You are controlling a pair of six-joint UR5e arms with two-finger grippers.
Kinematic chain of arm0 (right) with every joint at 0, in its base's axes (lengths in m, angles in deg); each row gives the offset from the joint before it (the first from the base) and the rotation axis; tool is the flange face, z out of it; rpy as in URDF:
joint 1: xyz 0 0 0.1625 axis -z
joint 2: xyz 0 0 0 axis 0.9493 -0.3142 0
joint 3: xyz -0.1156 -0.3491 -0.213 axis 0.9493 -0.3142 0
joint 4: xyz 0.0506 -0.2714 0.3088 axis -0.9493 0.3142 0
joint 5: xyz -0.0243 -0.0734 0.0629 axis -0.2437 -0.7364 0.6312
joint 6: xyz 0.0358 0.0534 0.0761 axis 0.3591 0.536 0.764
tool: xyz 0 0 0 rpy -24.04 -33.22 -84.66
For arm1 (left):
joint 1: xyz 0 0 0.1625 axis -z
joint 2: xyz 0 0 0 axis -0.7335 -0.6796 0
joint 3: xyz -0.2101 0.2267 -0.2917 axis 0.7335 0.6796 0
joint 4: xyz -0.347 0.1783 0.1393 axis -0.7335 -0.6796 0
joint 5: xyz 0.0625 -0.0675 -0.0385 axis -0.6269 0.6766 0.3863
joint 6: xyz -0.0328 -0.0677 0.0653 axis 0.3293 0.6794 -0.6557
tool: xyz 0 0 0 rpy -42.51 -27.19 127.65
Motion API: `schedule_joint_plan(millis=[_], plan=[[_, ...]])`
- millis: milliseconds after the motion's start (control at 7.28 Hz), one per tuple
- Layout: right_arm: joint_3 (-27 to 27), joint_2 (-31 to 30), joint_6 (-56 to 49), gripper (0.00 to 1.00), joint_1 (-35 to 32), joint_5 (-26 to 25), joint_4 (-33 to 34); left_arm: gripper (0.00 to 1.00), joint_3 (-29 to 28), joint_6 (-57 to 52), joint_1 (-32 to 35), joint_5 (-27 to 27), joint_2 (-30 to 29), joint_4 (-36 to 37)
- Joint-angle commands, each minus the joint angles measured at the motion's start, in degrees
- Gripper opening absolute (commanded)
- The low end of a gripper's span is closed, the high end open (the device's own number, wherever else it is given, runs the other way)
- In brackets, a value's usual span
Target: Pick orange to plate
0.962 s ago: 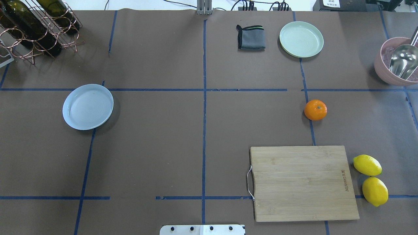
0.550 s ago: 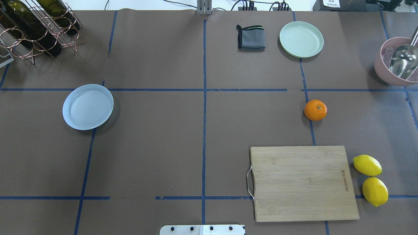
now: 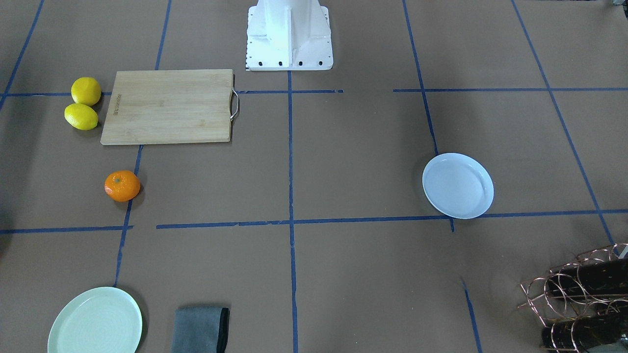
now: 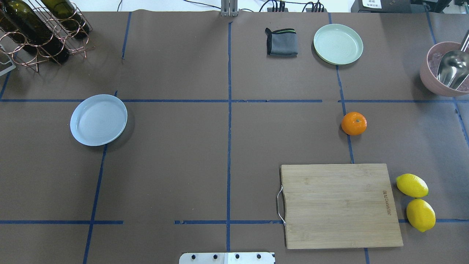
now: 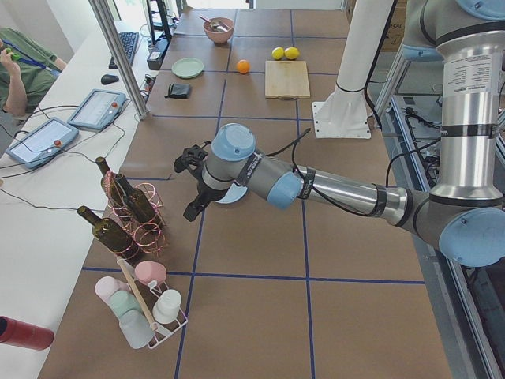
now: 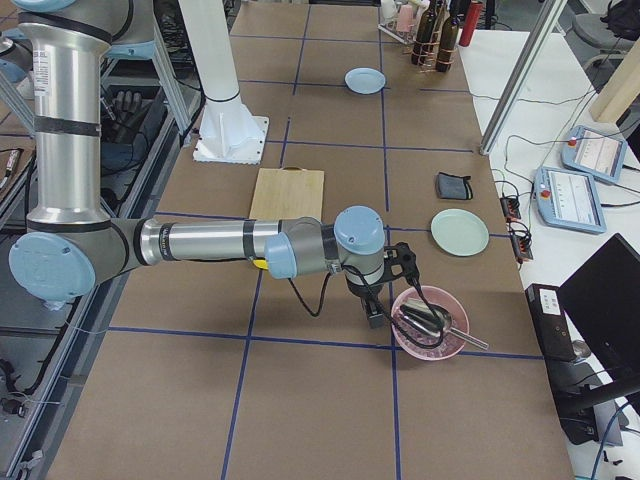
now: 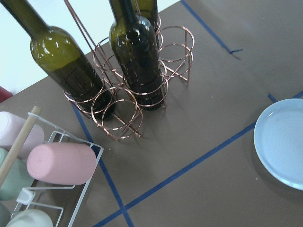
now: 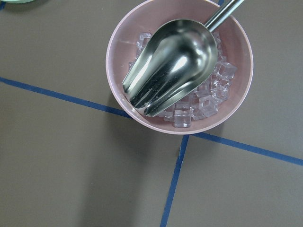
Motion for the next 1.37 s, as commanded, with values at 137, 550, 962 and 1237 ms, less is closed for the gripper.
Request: schedule_joint_plan(millis=[137, 550, 962, 1237], plan=[[-0.4, -0.2, 0.1, 1.00, 0.0, 1.2, -0.3, 1.00, -1.4, 15.5, -10.8, -2.5, 2.4, -10.2], [-0.5, -0.3, 0.0, 1.00, 0.0, 1.6, -0.3, 0.66, -2.4, 53.7, -24.8, -16.3, 1.9, -17.3], [-0.5, -0.4, 0.0, 1.00, 0.0, 1.6, -0.3, 0.64, -12.6, 66.9, -35.9, -29.3, -5.8, -21.3], [-0.6, -0.7, 0.0, 1.00, 0.0, 1.6, -0.3, 0.64, -16.4, 66.8, -38.1, -32.0, -8.0, -21.2]])
